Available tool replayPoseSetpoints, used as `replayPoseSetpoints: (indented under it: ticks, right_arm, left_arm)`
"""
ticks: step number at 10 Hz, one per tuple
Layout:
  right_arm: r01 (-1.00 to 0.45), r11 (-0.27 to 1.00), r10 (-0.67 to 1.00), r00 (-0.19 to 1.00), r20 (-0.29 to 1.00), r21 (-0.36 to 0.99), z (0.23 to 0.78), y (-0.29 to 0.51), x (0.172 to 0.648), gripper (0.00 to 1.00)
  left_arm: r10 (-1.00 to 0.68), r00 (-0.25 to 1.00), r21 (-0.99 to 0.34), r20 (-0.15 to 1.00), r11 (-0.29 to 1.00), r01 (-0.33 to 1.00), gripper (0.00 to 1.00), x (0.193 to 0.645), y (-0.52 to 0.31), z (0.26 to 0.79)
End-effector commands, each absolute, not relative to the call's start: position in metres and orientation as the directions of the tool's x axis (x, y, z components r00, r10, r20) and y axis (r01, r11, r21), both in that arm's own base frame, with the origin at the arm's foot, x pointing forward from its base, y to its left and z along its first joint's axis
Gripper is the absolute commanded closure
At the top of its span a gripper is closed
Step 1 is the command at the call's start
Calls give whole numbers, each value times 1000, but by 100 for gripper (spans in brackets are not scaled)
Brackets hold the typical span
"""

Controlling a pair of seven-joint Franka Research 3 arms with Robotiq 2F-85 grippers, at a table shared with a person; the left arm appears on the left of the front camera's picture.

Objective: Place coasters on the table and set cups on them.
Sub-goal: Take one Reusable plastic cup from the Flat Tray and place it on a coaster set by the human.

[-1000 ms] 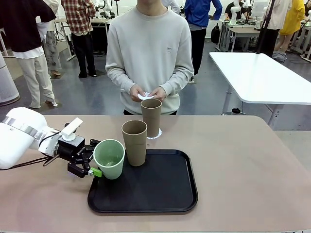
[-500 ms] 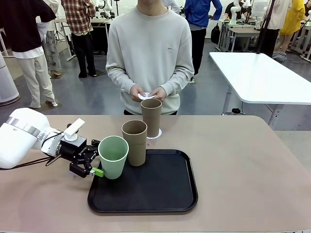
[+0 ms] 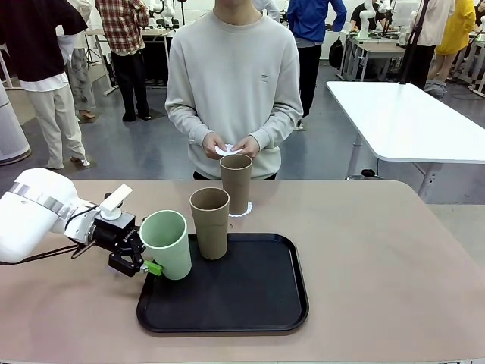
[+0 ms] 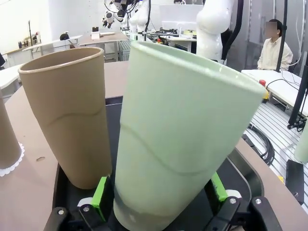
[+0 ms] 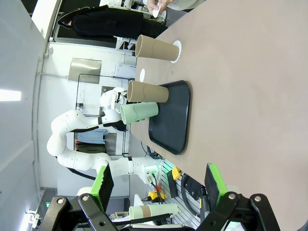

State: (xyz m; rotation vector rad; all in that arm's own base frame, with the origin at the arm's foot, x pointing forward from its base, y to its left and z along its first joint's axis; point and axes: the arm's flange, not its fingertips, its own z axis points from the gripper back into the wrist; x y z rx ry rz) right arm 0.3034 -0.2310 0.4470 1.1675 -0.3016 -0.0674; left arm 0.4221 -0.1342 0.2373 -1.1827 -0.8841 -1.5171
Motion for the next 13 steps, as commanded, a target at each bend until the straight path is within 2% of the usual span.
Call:
replayPoseSetpoints:
  ticks: [1, 13]
  right_arm:
    - [-102, 396, -201, 960, 194, 913, 447, -232, 302, 0]
    - [-102, 396, -201, 960, 194, 913, 447, -232, 302, 0]
  left_arm:
    - [-227, -48, -1, 973, -214, 977, 0, 426, -135, 238]
    - [-185, -15, -18, 983, -174, 985, 0, 432, -140, 233]
